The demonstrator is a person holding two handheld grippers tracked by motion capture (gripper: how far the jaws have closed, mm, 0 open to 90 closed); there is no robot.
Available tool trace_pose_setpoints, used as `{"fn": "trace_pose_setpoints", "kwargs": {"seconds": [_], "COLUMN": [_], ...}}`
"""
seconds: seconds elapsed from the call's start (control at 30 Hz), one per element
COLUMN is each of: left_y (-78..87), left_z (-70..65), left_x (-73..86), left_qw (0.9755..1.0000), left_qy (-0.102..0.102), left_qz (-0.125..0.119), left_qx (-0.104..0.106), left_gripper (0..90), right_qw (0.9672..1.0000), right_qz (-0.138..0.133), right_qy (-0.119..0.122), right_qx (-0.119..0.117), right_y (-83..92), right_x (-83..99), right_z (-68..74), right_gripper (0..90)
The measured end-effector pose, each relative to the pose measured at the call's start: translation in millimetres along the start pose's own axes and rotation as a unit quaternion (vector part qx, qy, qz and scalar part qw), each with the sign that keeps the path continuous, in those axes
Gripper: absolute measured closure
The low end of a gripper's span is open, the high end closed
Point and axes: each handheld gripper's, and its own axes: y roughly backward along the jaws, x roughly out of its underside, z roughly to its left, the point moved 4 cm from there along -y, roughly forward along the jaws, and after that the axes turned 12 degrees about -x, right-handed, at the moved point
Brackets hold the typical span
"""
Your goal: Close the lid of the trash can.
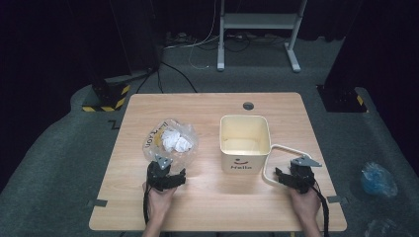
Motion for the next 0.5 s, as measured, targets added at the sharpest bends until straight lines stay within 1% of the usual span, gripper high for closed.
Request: {"fn": "trace_pose_setpoints", "kwargs": {"seconds": [0.13,0.37,0.5], "left_y": [-2.5,-8.3,-10.7], "left_z": [0.5,0.3,0.1], "left_x": [1.9,3.9,4.7], "left_qw": [1.0000,0.9999,0.9999], "left_qy": [0.002,0.001,0.003], "left_qz": [0.005,0.007,0.005], "left_qx": [-0.006,-0.011,-0.014], "left_gripper": [16.1,16.1,16.2], "right_qw": [1.0000,1.0000,1.0000], "right_qz": [0.000,0.001,0.001], "right_qy": [0.000,0.000,0.001], "right_qx": [0.000,-0.001,-0.001], "right_y": [0.0,0.0,-0.1], "right_x": [0.0,0.0,0.0], "right_z": [-0.1,0.2,0.3], "right_gripper": [32.8,32.3,31.9]}}
